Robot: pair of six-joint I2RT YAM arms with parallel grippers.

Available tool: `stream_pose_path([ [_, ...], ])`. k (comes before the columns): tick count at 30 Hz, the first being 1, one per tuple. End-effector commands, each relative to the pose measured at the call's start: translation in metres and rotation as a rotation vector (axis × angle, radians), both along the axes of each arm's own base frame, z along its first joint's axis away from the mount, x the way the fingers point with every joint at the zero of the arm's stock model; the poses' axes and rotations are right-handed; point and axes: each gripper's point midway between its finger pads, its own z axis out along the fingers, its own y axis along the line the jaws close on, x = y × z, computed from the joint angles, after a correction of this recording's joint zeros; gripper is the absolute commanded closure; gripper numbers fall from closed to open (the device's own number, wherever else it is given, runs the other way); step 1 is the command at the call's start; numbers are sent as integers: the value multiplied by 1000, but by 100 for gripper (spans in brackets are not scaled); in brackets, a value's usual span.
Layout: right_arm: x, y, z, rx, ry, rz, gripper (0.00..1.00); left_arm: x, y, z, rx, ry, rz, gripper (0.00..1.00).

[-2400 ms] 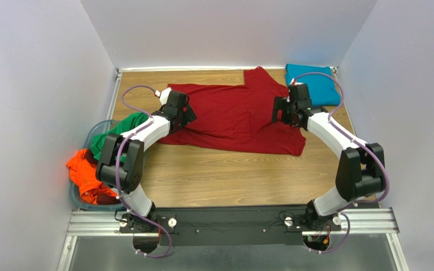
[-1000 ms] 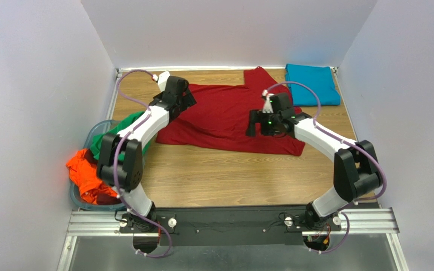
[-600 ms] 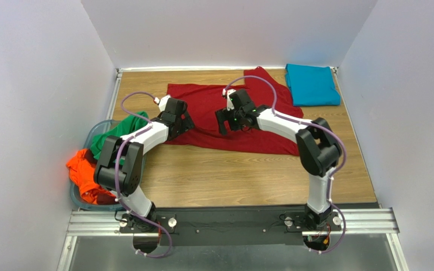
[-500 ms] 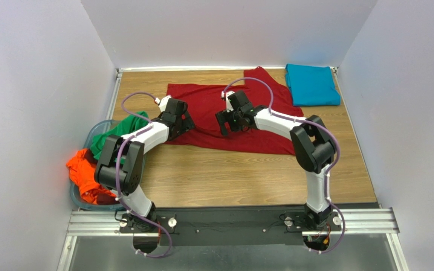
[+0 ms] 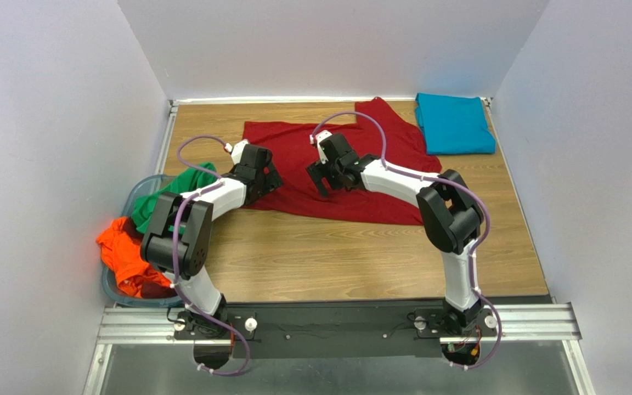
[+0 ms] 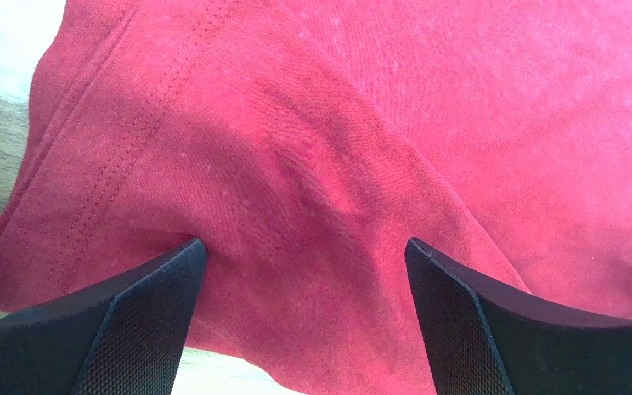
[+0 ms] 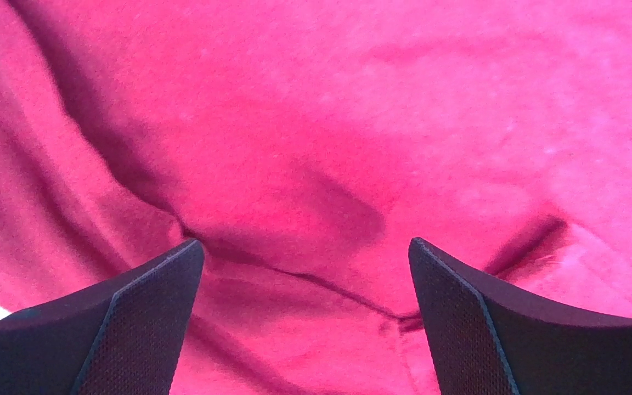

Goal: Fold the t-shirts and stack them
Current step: Fold the tshirt

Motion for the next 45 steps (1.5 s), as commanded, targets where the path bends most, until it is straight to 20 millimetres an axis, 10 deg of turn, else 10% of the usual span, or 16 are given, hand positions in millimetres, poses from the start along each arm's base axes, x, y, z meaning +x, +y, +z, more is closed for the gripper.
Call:
stream_pose_path([
  [1, 2, 6, 24, 13, -42, 33, 0, -18, 9, -27, 22, 97, 9, 2],
  [11, -26, 27, -3, 0, 30, 173, 0, -25, 9, -28, 15, 113, 6, 2],
  [21, 6, 10, -29, -131, -27, 24, 0, -31, 10, -30, 12, 126, -1, 2],
  [33, 59, 0, 13, -236, -234, -136, 0, -32, 11, -29, 8, 121, 1, 2],
  [39, 3, 6, 38, -41, -99, -27, 0, -29, 11, -27, 13, 113, -4, 2],
  [45, -48, -39, 46, 49, -43, -195, 0, -27, 13, -13, 10, 78, 8, 2],
])
